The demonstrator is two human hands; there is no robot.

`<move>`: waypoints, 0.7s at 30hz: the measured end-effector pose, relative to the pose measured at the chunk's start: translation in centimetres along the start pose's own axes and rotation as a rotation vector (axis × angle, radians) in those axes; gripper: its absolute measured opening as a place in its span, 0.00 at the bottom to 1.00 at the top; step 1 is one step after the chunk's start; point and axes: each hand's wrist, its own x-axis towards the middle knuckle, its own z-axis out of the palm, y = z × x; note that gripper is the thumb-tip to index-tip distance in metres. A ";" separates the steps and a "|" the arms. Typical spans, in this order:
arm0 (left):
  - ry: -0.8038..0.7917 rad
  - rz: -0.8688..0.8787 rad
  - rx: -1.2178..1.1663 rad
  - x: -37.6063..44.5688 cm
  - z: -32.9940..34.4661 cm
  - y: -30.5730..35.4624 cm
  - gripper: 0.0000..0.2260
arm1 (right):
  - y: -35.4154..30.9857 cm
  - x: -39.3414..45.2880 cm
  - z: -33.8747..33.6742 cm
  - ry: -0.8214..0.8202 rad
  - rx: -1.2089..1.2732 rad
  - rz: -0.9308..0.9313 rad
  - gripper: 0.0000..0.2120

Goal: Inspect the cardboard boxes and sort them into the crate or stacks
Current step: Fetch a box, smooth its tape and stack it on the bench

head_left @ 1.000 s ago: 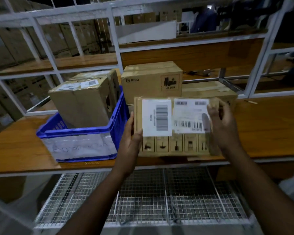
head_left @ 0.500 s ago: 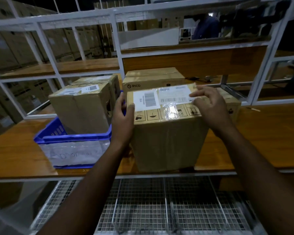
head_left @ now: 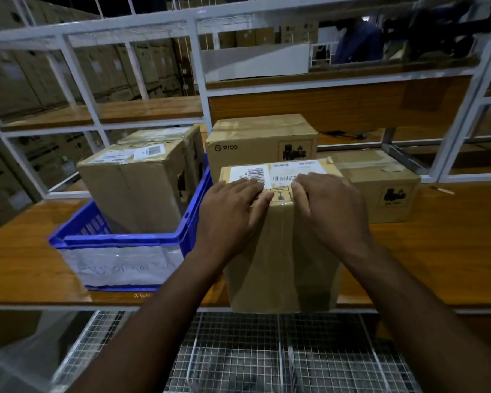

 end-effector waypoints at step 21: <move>0.102 0.045 -0.078 -0.5 0.7 -1.3 0.19 | -2.7 0.0 0.5 -0.166 0.016 -0.090 0.25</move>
